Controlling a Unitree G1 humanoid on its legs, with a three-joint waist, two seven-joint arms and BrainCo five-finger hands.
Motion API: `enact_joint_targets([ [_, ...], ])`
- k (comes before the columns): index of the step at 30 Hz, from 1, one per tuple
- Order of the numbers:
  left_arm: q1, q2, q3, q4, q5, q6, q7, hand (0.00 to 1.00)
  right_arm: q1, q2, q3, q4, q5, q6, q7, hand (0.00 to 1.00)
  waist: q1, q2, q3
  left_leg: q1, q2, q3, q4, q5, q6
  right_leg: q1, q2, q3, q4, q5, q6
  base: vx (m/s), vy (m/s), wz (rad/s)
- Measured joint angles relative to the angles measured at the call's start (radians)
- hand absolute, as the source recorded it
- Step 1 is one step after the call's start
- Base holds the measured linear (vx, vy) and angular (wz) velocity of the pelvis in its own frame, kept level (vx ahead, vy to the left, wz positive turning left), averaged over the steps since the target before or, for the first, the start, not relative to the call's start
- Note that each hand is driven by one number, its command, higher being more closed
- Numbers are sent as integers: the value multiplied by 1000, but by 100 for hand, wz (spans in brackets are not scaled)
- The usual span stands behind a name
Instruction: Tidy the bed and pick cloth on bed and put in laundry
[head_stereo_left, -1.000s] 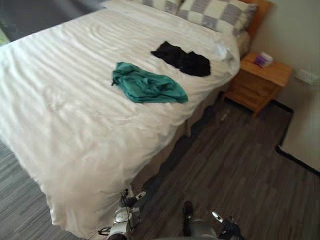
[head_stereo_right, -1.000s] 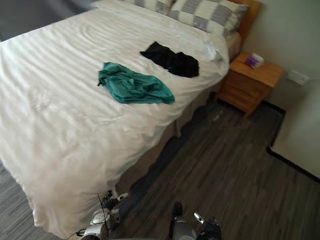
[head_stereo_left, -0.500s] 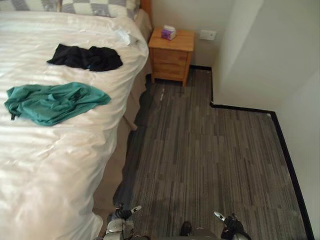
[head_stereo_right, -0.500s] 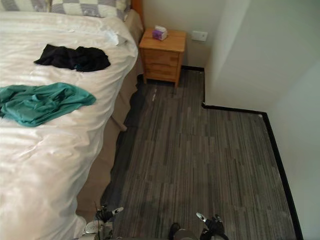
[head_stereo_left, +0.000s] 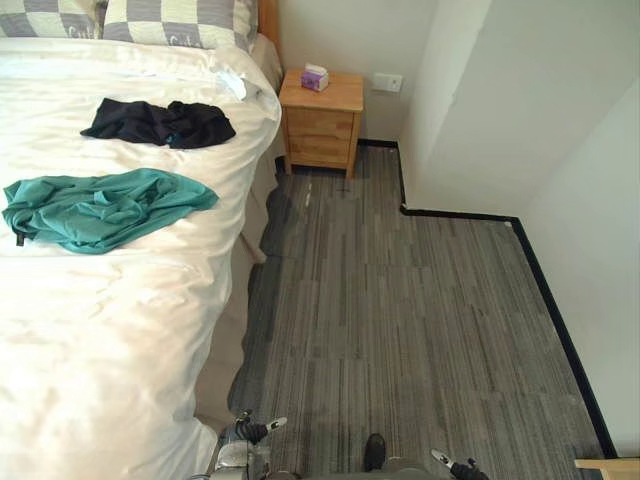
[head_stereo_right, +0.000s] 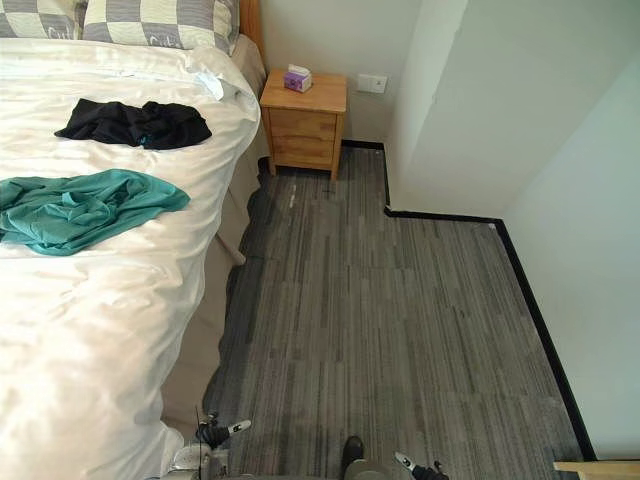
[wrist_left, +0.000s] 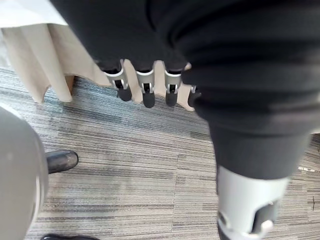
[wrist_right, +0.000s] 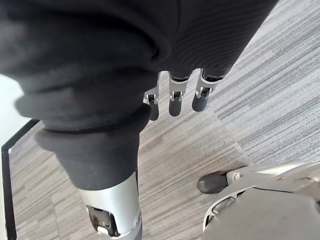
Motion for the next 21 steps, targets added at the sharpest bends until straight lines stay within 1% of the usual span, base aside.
enact_joint_targets([
  [5, 2, 0, 24, 0, -7, 0, 0, 0, 0, 0, -2, -1, 0, 0, 0, 0, -1, 2, 0, -6, 0, 1, 0, 0, 0, -7, 0, 1, 0, 0, 0, 0, 0, 0],
  [8, 13, -3, 78, -3, -26, 2, 1, 0, 0, 2, -19, -4, 1, 3, 0, 0, -2, 10, 5, -14, 3, 5, -2, 3, -4, -16, 0, 1, 1, 0, 0, 0, 0, 0],
  [10, 27, -8, 131, -28, -52, 7, 1, 0, -2, 2, -20, -13, 3, 6, 0, 0, -3, 13, 8, -19, 8, 16, -11, 10, -16, -27, 3, 5, 3, -1, -1, -4, -17, -8],
  [11, 47, -11, 170, -48, -60, 10, 1, 0, -3, 2, -20, -15, 5, 6, 0, 0, -2, 15, 10, -14, 14, 31, -29, 19, -44, -33, 9, 11, 6, -7, -9, 6, -91, -18],
  [12, 72, -19, 223, -72, -62, 11, 2, 0, -2, 6, -18, -20, 6, 7, 1, 0, 0, 15, 16, -26, 31, 58, 16, 14, -76, -40, 20, 12, 33, -42, -33, 10, -85, -21],
  [13, 86, -20, 253, -85, -63, 11, 2, 0, -1, 10, -18, -24, 7, 7, 2, 0, 1, 18, 22, -50, 44, 72, 78, 6, -88, -49, 15, 15, 68, -65, -34, 14, -115, -11],
  [14, 97, -22, 311, -102, -63, 15, 5, 0, 7, 22, -14, -39, 11, 7, 3, 0, 3, -7, 26, -126, 85, 108, 282, -5, -103, -56, 10, 13, 139, -110, -47, -25, -168, 8],
  [15, 113, -32, 323, -144, -69, 16, 5, 0, 23, 26, 12, -78, 15, 6, 4, 0, 3, 5, 37, -220, 156, 135, 533, 8, -82, -51, 19, 9, 173, -162, -51, -17, -205, 10],
  [16, 118, -44, 329, -165, -71, 15, 5, 0, 40, 19, 24, -94, 15, 5, 4, 0, 9, 11, 40, -252, 194, 148, 623, 30, -57, -37, 33, 9, 176, -174, -52, 34, -212, -14],
  [17, 117, -53, 337, -188, -80, 14, 5, 0, 47, 9, 53, -112, 14, 6, 5, 0, 35, 17, 47, -302, 254, 170, 772, 114, -29, -14, 49, 27, 174, -186, -66, 119, -143, -47],
  [18, 117, -62, 335, -195, -79, 13, 3, 0, 32, -3, 72, -126, 14, 6, 5, 0, 55, 29, 53, -342, 251, 168, 812, 89, -26, -6, 48, 58, 172, -196, -82, 138, -124, -55],
  [19, 116, -68, 332, -197, -79, 12, 3, 0, 19, -8, 73, -126, 13, 6, 5, 0, 54, 20, 48, -355, 236, 166, 799, 62, -32, -8, 44, 75, 170, -196, -83, 157, -89, -59],
  [20, 115, -69, 303, -197, -79, 7, 4, 0, -8, -15, 74, -118, 12, 6, 7, 0, 53, 26, 52, -378, 189, 161, 707, 33, -40, -10, 30, 105, 158, -196, -83, 179, -47, -58],
  [21, 115, -67, 274, -197, -79, 6, 2, 0, -33, -23, 84, -107, 10, 7, 7, 0, 55, 32, 56, -382, 147, 164, 564, 34, -42, -9, 18, 128, 140, -196, -83, 189, -23, -51],
])
